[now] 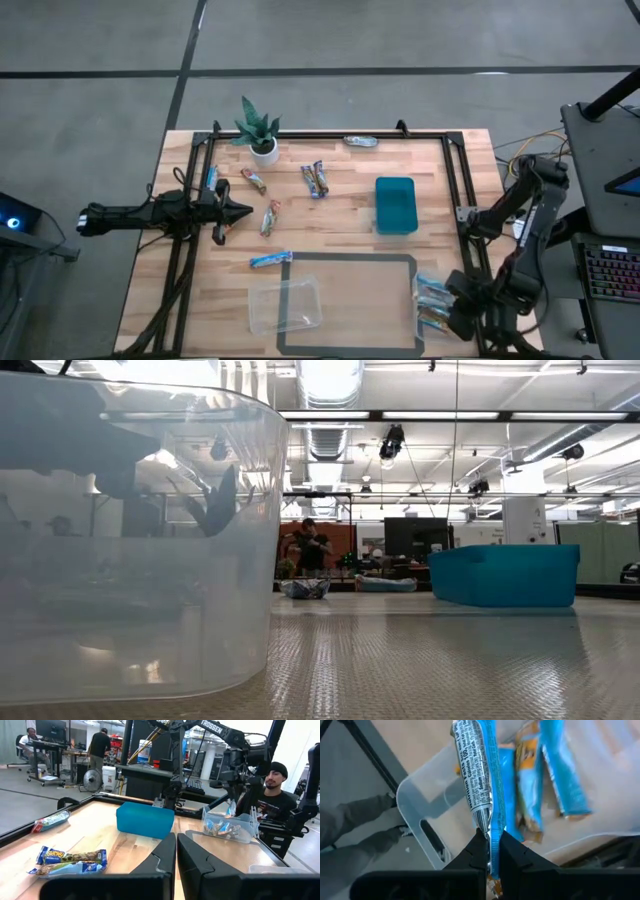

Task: Pick and place Granola Bars by type
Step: Put the yellow granola bar into the right transparent bin

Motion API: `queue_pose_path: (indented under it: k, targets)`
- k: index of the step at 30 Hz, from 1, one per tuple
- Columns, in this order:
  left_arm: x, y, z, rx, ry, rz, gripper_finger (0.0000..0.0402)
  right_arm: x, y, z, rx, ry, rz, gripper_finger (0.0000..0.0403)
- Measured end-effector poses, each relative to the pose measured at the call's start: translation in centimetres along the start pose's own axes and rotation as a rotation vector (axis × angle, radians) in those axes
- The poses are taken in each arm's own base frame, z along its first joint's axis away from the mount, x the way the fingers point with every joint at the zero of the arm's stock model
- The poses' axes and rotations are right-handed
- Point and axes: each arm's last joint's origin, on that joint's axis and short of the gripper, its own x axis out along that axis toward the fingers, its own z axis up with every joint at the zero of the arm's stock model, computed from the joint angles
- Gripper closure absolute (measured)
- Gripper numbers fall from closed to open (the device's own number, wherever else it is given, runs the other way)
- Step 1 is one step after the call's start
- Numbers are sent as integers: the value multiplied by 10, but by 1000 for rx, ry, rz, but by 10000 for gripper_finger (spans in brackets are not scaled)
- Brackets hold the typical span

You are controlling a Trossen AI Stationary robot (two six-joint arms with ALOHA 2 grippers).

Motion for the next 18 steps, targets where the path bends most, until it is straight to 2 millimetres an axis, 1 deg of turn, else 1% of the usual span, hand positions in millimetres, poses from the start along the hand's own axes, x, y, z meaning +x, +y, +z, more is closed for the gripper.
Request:
queue_pose_path:
  k: [6,14,18]
  targets:
    - [0,0,0,0,0,0,402,17,8,-13,-9,13,10,392]
    - [0,0,0,0,0,0,402,29,24,-23,-29,39,19,392]
    - [0,0,0,0,0,0,402,38,25,-29,-42,83,-10,392]
